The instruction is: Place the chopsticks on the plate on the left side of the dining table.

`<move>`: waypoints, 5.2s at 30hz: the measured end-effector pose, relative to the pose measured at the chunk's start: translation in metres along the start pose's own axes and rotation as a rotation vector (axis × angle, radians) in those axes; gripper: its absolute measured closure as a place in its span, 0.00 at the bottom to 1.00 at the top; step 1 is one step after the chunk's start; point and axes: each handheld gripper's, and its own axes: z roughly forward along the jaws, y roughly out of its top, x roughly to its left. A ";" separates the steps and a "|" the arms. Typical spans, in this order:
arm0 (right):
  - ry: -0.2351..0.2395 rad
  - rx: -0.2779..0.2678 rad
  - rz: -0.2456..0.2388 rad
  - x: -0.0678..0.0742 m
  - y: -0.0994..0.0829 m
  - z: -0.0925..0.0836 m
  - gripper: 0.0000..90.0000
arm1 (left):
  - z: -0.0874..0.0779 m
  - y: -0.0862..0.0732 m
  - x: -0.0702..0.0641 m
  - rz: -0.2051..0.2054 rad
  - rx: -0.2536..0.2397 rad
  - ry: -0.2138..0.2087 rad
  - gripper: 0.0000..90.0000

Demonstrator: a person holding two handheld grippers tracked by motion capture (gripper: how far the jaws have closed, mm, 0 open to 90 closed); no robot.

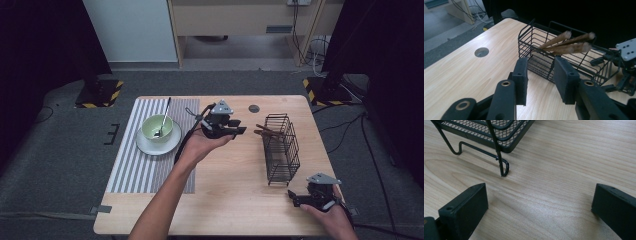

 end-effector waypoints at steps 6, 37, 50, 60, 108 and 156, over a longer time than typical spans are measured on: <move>0.000 0.000 -0.002 0.000 0.000 0.000 0.01 | -0.003 0.016 -0.004 0.006 -0.026 -0.023 0.73; 0.001 -0.001 0.000 0.000 0.000 0.000 0.01 | 0.033 0.037 -0.003 0.049 0.052 -0.053 0.72; 0.004 -0.003 -0.003 0.000 0.000 0.000 0.01 | 0.060 0.044 -0.001 0.064 0.137 -0.056 0.75; 0.005 -0.004 -0.006 -0.001 0.000 0.000 0.01 | 0.069 0.041 0.000 0.062 0.163 -0.052 0.79; 0.005 0.001 -0.001 0.000 -0.001 -0.001 0.01 | -0.006 0.039 0.003 0.014 -0.171 -0.032 0.92; 0.008 -0.001 -0.008 -0.001 0.000 0.000 0.01 | -0.044 -0.003 0.032 -0.152 -0.324 0.216 0.92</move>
